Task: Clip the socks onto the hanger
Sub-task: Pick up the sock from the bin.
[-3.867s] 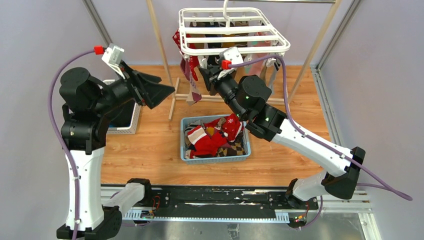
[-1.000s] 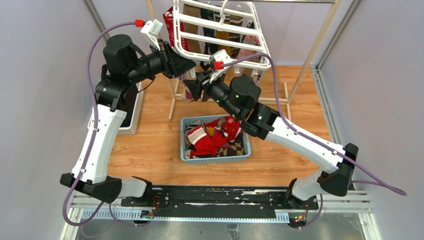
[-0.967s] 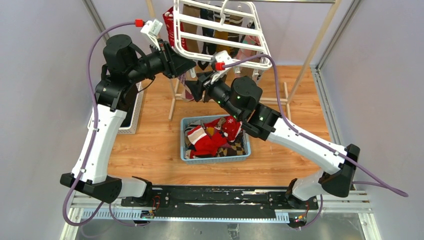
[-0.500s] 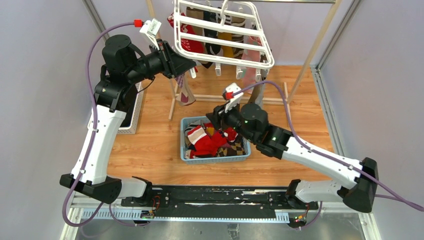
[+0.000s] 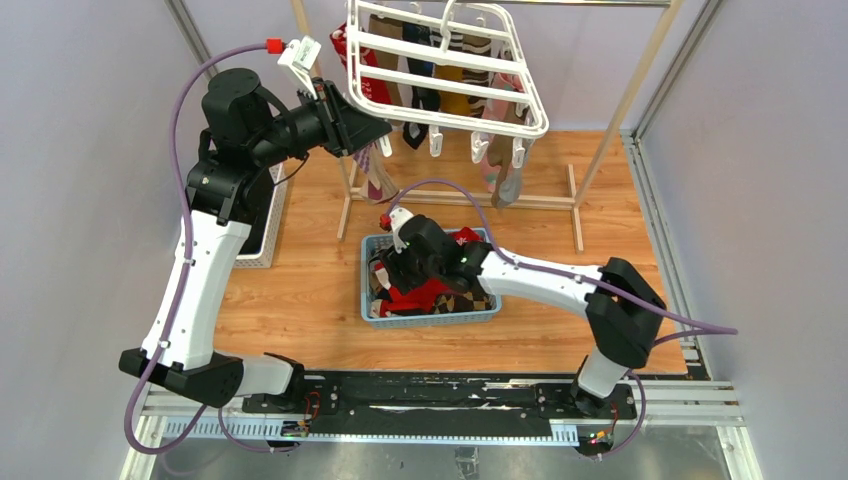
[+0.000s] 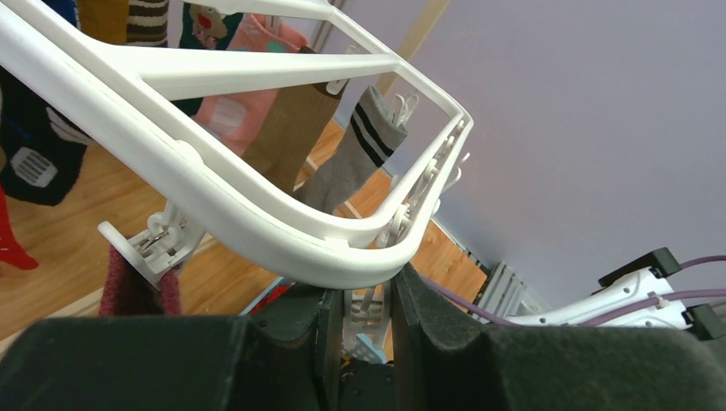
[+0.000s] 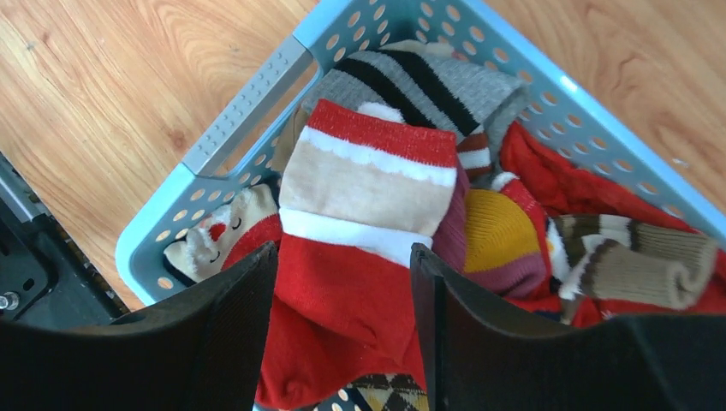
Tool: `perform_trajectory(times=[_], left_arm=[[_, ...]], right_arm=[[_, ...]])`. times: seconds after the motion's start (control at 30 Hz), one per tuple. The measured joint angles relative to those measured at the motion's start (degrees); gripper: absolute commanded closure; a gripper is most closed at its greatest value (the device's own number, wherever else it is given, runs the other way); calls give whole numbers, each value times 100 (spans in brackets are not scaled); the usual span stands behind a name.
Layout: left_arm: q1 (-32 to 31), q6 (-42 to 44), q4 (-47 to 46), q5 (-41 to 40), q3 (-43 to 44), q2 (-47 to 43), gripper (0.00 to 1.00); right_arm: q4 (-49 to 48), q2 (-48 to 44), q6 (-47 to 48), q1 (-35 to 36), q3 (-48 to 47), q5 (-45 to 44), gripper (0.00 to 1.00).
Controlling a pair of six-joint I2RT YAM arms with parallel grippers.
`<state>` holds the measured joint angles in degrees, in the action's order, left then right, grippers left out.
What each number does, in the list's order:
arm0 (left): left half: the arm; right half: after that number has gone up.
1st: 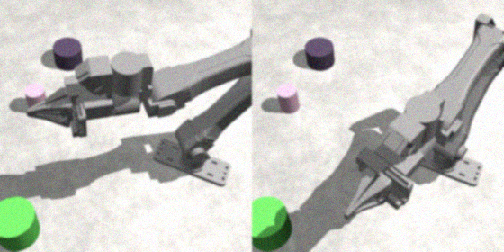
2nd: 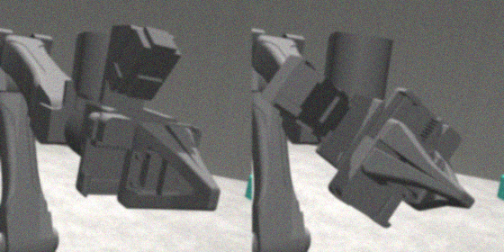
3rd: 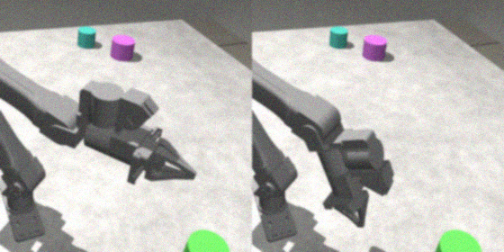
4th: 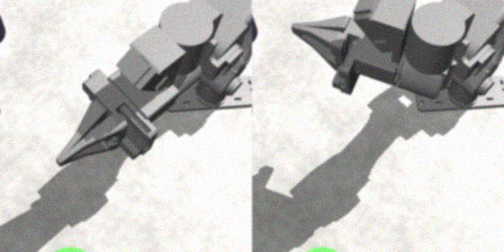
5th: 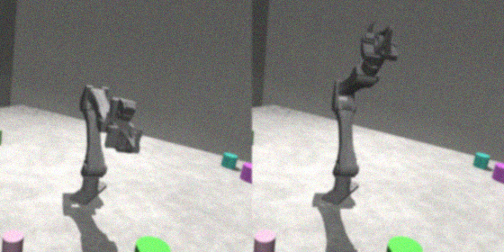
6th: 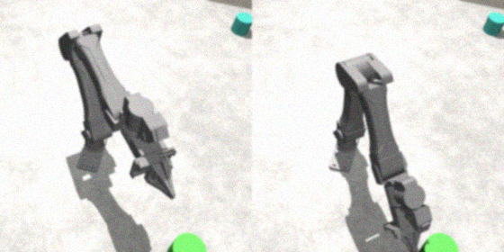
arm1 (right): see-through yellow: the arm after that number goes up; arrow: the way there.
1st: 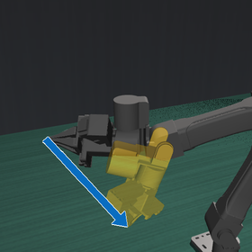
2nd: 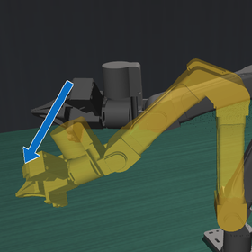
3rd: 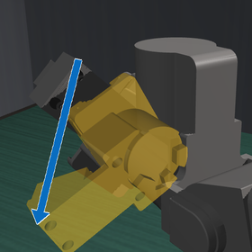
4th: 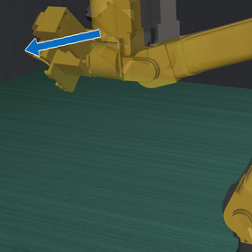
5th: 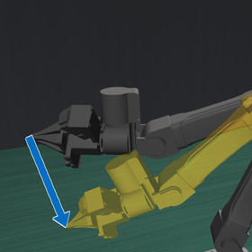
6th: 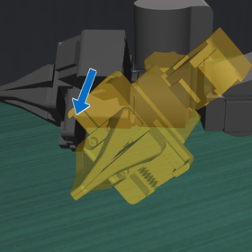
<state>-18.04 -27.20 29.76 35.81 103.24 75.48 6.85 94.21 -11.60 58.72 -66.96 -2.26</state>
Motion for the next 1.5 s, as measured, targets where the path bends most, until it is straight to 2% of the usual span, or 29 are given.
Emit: perform_trajectory(times=[0.23,0.47,0.87,1.0,1.07,1.13,1.17,1.37,1.5], left_arm=[[0,79,57,4,20,0,88],[0,107,81,20,26,0,88],[0,111,83,42,37,0,88],[0,111,83,44,37,0,88],[0,114,85,46,37,0,88],[0,127,87,46,37,0,88],[0,131,90,48,37,0,88],[0,173,122,48,39,0,88],[0,208,151,46,46,0,88]], right_arm=[[68,570,-214,-330,-179,466,44],[13,643,-330,-682,-188,745,44],[-564,811,-686,-1010,-188,1751,56],[-684,944,-782,-1058,-188,1971,63],[-706,973,-835,-1117,-188,2048,76],[-732,975,-887,-1182,-188,2146,94],[-756,975,-901,-1202,-188,2186,100],[-938,831,-1003,-1250,-90,2354,100],[-1064,186,-1058,-1250,249,2409,100]])
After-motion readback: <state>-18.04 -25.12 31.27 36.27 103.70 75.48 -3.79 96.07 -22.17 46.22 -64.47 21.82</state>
